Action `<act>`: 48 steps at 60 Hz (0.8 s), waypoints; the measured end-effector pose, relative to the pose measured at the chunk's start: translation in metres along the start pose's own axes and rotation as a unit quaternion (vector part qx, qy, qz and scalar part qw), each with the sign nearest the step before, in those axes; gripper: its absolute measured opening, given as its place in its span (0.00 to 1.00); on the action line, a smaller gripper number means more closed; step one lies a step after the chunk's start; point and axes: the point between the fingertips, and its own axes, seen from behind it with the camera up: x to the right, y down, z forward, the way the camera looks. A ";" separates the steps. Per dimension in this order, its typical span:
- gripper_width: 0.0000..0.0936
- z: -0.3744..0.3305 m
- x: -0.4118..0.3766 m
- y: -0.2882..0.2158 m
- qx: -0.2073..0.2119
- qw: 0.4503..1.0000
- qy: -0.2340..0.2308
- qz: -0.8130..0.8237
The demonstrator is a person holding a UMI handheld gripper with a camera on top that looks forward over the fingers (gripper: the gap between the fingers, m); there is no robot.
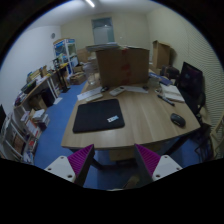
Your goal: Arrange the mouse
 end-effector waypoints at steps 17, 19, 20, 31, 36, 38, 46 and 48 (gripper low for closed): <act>0.86 0.001 0.128 -0.007 0.022 0.998 0.052 -0.006; 0.87 0.009 0.148 -0.007 0.025 0.998 0.063 -0.010; 0.87 0.012 0.161 -0.007 0.026 0.997 0.068 -0.010; 0.87 0.057 0.283 -0.012 0.037 0.993 0.107 -0.013; 0.87 0.087 0.320 -0.020 0.047 0.994 0.099 -0.022; 0.86 0.099 0.332 -0.021 0.047 0.994 0.095 -0.027; 0.86 0.135 0.364 -0.019 0.042 0.996 0.076 -0.038; 0.89 0.143 0.369 -0.016 0.038 0.996 0.069 -0.038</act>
